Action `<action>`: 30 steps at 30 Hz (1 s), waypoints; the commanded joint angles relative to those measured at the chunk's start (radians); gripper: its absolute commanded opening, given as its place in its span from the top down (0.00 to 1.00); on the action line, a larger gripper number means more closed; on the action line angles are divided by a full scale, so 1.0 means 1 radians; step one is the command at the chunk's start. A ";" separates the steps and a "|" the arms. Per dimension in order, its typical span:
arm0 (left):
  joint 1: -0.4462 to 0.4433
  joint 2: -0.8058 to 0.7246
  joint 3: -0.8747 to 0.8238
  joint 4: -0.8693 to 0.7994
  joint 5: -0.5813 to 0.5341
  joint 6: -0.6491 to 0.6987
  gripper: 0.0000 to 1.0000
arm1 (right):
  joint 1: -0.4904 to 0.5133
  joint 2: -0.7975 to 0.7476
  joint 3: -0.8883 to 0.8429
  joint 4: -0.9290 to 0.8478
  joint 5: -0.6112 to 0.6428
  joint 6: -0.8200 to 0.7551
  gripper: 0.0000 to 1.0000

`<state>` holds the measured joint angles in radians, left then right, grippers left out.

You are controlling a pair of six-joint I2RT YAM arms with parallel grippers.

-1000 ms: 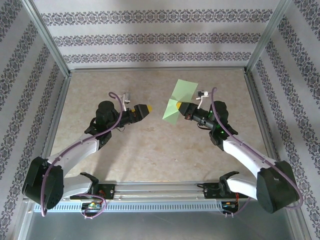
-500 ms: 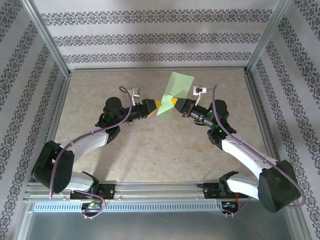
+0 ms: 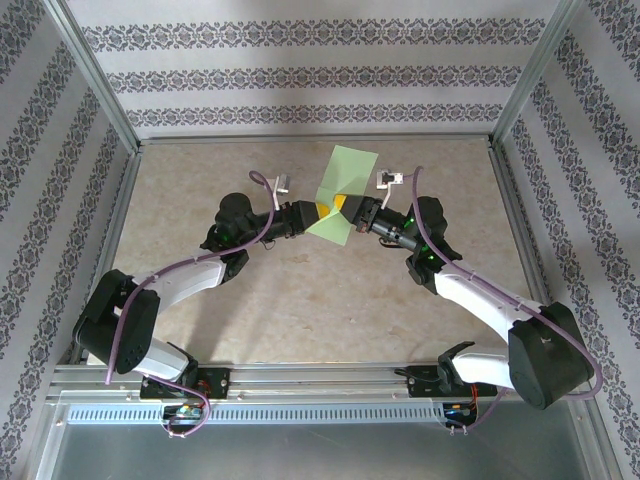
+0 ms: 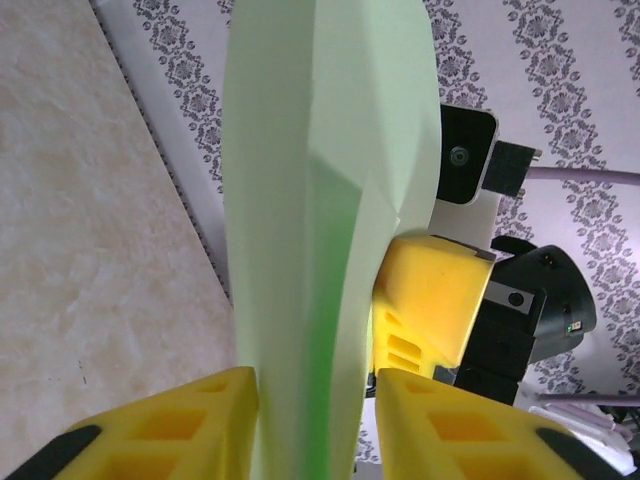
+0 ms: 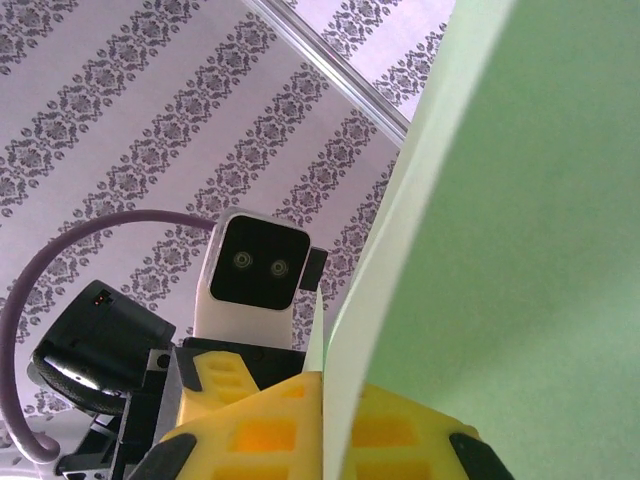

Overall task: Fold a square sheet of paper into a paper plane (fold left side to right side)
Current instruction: Turn over the paper at the center of the table.

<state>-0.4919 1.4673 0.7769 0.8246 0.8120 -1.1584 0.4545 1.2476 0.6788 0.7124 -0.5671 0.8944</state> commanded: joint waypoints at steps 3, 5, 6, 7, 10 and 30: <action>-0.010 -0.002 0.022 0.053 0.013 0.010 0.74 | 0.010 0.003 0.004 0.062 0.011 0.006 0.88; -0.010 -0.002 0.022 0.052 0.012 0.010 0.79 | 0.008 0.001 0.001 0.061 0.012 0.006 0.86; -0.010 -0.004 0.021 0.051 0.012 0.012 0.81 | 0.009 0.001 -0.001 0.061 0.010 0.006 0.85; -0.010 -0.004 0.021 0.050 0.012 0.011 0.83 | 0.008 0.001 -0.002 0.061 0.009 0.006 0.84; -0.010 -0.005 0.021 0.042 0.012 0.014 0.91 | 0.004 -0.004 -0.009 0.058 0.010 0.005 0.79; -0.027 -0.208 0.199 -0.926 -0.226 0.582 1.00 | -0.154 -0.350 -0.195 -0.399 0.157 -0.203 0.31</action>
<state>-0.4969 1.2987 0.9028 0.2428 0.6933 -0.8040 0.3092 0.9493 0.5026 0.4515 -0.4725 0.7818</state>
